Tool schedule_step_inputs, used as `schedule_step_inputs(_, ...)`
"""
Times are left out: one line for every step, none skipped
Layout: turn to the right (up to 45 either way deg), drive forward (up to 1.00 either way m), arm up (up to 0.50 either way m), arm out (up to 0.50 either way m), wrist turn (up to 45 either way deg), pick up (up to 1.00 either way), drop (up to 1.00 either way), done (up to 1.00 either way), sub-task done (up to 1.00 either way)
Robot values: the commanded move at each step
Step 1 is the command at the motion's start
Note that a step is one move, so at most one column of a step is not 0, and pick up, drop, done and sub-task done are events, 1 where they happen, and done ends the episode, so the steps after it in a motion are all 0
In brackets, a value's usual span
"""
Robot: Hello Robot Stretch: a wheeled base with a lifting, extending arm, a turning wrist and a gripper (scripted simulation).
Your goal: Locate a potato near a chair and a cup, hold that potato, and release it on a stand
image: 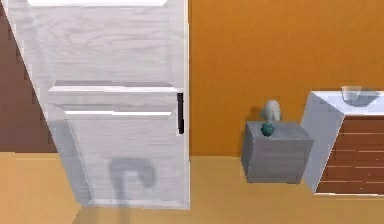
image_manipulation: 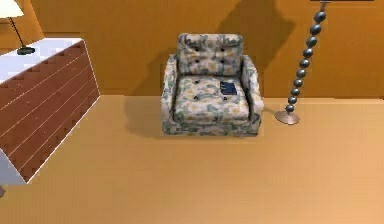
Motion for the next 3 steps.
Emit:
schedule_step_inputs(-45.0, 0.0, 0.0, 0.0, 0.0, 0.0, 0.0, 0.0, 0.0)
schedule_step_inputs(-39.0, 0.0, 0.0, 0.0, 0.0, 0.0, 0.0, 0.0, 0.0)
schedule_step_inputs(0.0, 1.0, 0.0, 0.0, 0.0, 0.0, 0.0, 0.0, 0.0)
